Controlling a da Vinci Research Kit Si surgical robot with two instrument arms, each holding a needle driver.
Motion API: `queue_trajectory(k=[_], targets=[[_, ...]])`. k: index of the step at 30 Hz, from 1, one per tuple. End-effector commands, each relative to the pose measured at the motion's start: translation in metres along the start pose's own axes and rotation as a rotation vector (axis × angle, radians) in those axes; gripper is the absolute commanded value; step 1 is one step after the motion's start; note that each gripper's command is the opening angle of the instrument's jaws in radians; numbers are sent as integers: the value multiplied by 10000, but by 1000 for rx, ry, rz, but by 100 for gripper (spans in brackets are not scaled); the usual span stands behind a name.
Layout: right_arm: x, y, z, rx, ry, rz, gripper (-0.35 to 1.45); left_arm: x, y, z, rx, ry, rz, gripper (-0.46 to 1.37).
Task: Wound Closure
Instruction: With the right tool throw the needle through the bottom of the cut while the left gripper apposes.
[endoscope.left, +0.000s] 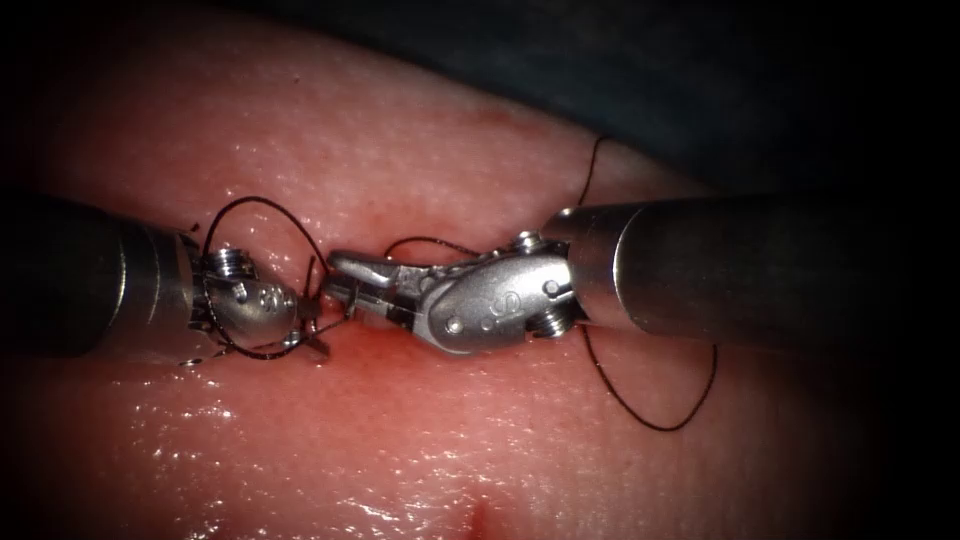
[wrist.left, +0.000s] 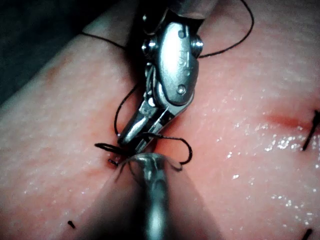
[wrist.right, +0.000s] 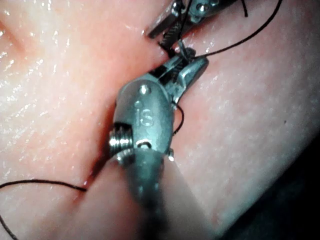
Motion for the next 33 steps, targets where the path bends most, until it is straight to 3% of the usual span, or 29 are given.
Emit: queue_trajectory(k=[1,10,20,33], targets=[[-2,0,0,-1,-3,21,-35,0,7,-2,-6,2,9,-12],[-9,8,-6,-3,-21,135,-35,6,37,-5,8,13,59,-30],[-16,21,-15,37,-48,171,-35,14,45,3,12,45,70,-35],[-26,34,-13,72,-69,291,-35,1,49,13,30,55,76,-35]])
